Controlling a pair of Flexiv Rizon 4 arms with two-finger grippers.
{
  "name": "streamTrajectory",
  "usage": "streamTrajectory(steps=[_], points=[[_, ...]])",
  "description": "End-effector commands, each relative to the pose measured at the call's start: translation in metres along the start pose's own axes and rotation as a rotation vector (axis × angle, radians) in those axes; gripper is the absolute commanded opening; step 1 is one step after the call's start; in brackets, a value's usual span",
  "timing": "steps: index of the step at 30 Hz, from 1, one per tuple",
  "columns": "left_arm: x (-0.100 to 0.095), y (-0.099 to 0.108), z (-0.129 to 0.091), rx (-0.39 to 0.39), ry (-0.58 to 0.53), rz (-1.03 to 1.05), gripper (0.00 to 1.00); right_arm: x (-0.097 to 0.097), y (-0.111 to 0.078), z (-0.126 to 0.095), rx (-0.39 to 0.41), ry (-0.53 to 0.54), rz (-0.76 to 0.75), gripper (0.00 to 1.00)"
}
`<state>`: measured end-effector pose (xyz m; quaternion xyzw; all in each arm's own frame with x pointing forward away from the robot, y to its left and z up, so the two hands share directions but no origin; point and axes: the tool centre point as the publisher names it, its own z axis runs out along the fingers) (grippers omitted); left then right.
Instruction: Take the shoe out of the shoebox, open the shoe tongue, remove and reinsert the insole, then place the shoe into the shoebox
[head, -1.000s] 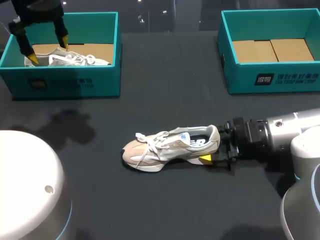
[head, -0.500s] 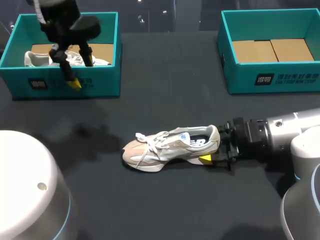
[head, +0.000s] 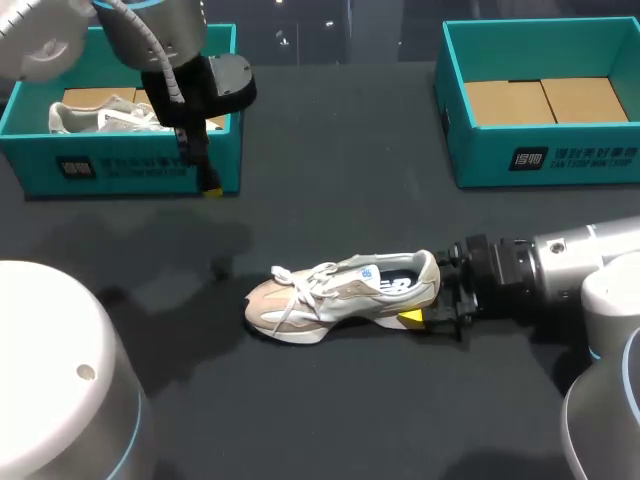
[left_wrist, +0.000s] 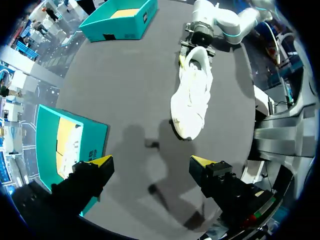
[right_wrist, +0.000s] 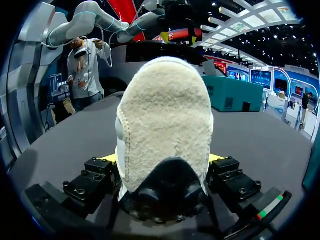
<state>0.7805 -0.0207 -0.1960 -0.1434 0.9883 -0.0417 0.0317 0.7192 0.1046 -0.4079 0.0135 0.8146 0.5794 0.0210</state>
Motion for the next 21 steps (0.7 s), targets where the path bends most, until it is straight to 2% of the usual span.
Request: streamTrajectory(steps=[1,6,10,11,13,14,15,21], points=[[0.010,0.004,0.001,-0.012,-0.035,-0.105,1.00,0.001,0.001,0.001,0.002,-0.001,0.000,0.00],[0.029,-0.031,0.010,-0.104,0.080,-0.359,1.00,0.001,0.001,0.001,0.002,-0.001,0.000,0.00],[0.048,-0.056,0.023,-0.186,0.088,-0.503,1.00,0.001,0.001,0.001,0.002,-0.001,0.000,0.00],[0.055,-0.060,0.027,-0.203,0.073,-0.548,1.00,0.001,0.001,0.001,0.002,-0.001,0.000,0.00],[0.066,-0.071,0.036,-0.290,0.043,-0.695,1.00,0.001,0.001,0.001,0.002,-0.001,0.000,0.00],[0.069,-0.077,0.042,-0.335,-0.035,-0.829,1.00,0.001,0.001,0.001,0.002,-0.001,0.000,0.00],[0.070,-0.080,0.046,-0.363,-0.063,-0.922,1.00,0.001,0.001,0.001,0.002,-0.001,0.000,0.00],[0.070,-0.080,0.046,-0.363,-0.063,-0.922,1.00,0.001,0.001,0.001,0.002,-0.001,0.000,0.00]])
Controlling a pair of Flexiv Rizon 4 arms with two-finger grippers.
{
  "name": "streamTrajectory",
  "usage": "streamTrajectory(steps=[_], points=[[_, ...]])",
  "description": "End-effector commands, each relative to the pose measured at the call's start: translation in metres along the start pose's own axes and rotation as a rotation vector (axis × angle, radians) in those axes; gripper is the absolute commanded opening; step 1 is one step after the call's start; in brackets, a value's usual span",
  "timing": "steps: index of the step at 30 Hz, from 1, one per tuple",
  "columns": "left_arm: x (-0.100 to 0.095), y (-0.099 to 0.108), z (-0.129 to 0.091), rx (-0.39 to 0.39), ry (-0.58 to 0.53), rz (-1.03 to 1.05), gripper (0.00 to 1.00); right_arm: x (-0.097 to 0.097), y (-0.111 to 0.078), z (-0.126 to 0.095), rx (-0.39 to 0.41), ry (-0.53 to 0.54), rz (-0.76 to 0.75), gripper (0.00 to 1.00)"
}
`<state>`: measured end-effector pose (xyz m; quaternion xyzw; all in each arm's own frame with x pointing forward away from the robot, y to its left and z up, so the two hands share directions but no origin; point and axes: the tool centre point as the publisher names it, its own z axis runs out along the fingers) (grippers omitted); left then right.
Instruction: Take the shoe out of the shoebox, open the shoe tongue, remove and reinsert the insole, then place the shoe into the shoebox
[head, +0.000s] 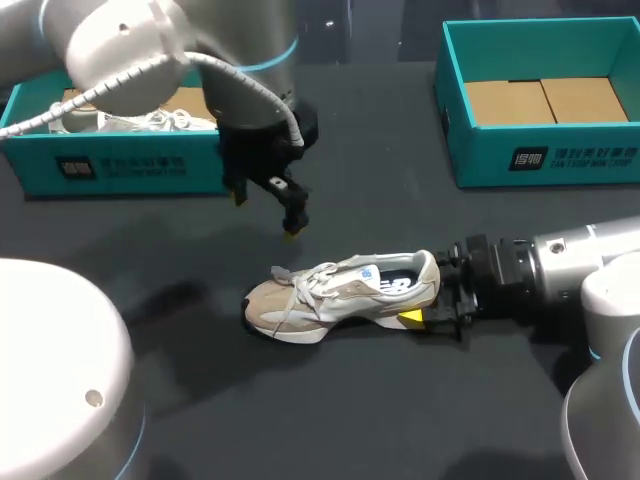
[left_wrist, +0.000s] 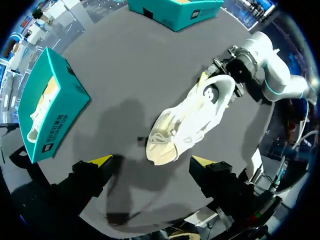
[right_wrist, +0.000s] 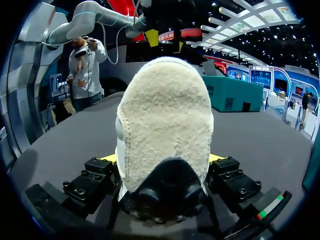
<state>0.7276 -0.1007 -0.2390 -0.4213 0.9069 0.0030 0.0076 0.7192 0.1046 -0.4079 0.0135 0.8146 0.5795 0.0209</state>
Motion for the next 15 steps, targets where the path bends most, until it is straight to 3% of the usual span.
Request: streamTrajectory(steps=[1,7,10,15], points=[[0.008,-0.022,-0.001,-0.222,-0.117,-0.351,1.00,0.001,0.000,0.001,0.002,-0.001,0.000,0.00],[0.009,-0.022,0.001,-0.227,-0.124,-0.412,1.00,0.001,0.000,0.001,0.002,-0.001,0.000,0.00],[0.020,-0.023,0.004,-0.284,-0.116,-0.505,1.00,0.001,0.000,0.001,0.002,-0.001,0.000,0.00],[0.050,-0.028,0.007,-0.311,-0.160,-0.615,1.00,0.001,0.000,0.001,0.002,-0.001,0.000,0.00]])
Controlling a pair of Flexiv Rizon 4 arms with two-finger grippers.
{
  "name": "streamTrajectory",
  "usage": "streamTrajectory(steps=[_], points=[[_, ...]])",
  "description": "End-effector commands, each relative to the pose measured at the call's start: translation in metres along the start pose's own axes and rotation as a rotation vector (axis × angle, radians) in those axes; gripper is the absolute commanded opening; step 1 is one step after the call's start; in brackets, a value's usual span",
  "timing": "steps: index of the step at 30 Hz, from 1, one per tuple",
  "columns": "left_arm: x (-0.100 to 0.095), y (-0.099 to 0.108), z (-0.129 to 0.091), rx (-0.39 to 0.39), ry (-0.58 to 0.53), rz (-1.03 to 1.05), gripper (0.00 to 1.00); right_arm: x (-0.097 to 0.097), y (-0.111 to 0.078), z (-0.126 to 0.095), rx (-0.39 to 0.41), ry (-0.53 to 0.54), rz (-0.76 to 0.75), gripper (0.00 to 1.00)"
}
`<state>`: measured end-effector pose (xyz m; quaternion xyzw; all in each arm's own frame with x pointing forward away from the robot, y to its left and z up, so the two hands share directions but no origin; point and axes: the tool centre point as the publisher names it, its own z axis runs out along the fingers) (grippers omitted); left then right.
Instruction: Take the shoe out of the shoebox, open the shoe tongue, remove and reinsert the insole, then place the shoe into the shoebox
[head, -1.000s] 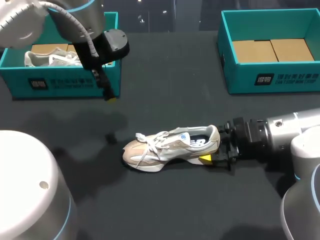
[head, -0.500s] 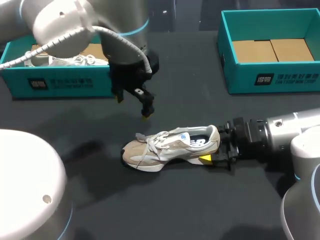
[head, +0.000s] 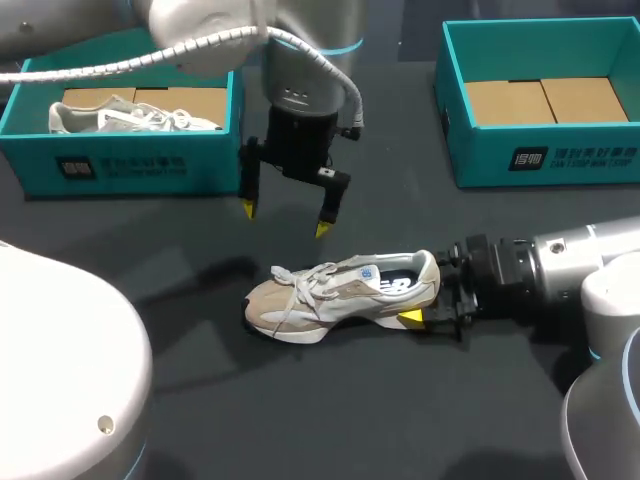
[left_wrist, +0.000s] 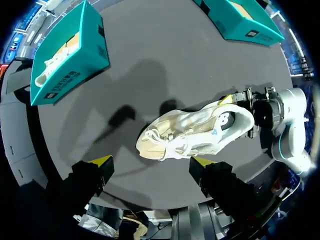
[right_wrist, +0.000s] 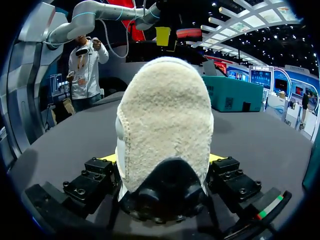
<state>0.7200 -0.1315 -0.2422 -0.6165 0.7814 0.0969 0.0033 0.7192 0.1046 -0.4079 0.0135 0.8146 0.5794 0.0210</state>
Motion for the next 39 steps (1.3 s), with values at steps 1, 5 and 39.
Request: streamTrajectory(steps=[1,5,39], points=[[0.030,-0.001,0.000,-0.124,-0.105,-0.175,1.00,0.001,0.000,0.001,0.002,-0.001,0.000,0.00],[0.048,0.000,0.002,-0.163,-0.110,-0.266,1.00,0.001,0.000,0.001,0.002,-0.001,0.000,0.00],[0.085,-0.007,0.034,-0.076,-0.064,-0.319,1.00,0.001,0.000,0.001,0.002,-0.001,0.000,0.00]])
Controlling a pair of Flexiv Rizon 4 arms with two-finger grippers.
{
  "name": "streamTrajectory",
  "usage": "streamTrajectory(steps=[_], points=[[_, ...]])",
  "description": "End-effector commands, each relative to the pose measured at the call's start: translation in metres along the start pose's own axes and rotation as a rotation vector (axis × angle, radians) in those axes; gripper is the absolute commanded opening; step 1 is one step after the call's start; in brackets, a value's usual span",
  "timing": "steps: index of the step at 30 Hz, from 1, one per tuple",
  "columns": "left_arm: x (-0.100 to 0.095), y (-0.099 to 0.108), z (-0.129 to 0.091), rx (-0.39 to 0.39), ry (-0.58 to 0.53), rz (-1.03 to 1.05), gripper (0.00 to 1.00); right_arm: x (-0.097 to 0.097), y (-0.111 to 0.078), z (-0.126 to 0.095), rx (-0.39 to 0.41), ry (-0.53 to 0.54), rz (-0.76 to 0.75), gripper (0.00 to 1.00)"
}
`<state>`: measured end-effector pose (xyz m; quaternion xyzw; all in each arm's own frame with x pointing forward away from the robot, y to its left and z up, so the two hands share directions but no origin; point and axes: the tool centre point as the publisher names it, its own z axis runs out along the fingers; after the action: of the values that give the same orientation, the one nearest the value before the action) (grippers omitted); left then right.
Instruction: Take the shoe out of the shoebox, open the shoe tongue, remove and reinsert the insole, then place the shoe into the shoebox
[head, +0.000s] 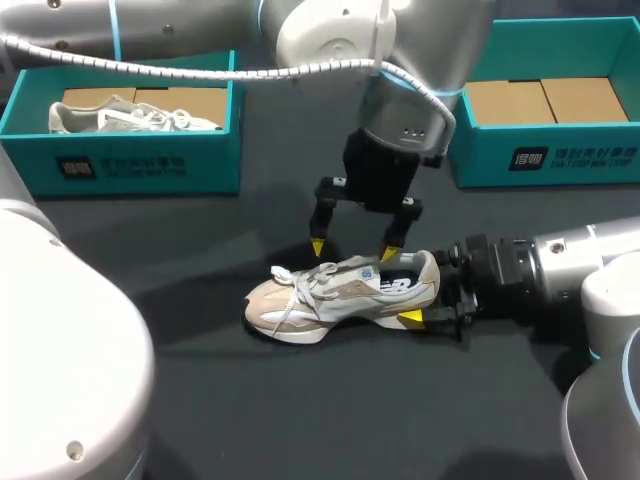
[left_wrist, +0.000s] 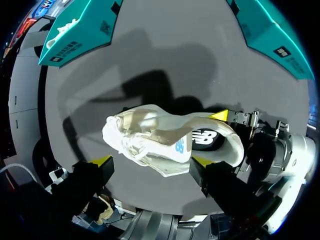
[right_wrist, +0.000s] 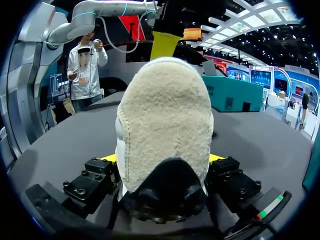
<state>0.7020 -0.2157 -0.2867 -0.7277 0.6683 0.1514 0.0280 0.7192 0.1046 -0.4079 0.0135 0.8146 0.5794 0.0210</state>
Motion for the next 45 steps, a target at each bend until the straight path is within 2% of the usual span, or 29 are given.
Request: streamTrajectory(steps=[1,11,13,18,20,26,34,37,39,45], points=[[-0.006,-0.001,0.001,-0.002,0.021,0.001,1.00,0.001,0.001,0.001,0.002,-0.001,0.000,0.00],[0.019,-0.001,0.019,0.026,0.039,0.005,1.00,0.001,0.001,0.001,0.002,-0.001,0.000,0.00],[0.023,-0.002,0.021,0.029,0.041,-0.013,0.96,0.001,0.001,0.001,0.002,-0.001,0.000,0.00],[0.033,-0.008,0.031,0.019,0.025,-0.053,0.97,0.001,0.001,0.001,0.002,-0.001,0.000,0.00],[0.035,-0.009,0.035,0.017,0.016,-0.060,0.95,0.001,0.001,0.001,0.002,-0.001,0.000,0.00],[0.038,-0.007,0.043,0.013,-0.002,-0.057,0.93,0.001,0.001,0.001,0.002,-0.001,0.000,0.00],[0.036,-0.002,0.046,-0.002,-0.069,-0.086,0.84,0.001,0.001,0.001,0.002,-0.001,0.000,0.00],[0.033,-0.004,0.050,-0.019,-0.115,-0.092,0.84,0.001,0.001,0.001,0.002,-0.001,0.000,0.00],[0.032,-0.005,0.052,-0.034,-0.141,-0.094,0.79,0.001,0.001,0.001,0.002,-0.001,0.000,0.00],[0.027,-0.006,0.054,-0.081,-0.167,-0.079,0.76,0.001,0.001,0.001,0.002,-0.001,0.000,0.00]])
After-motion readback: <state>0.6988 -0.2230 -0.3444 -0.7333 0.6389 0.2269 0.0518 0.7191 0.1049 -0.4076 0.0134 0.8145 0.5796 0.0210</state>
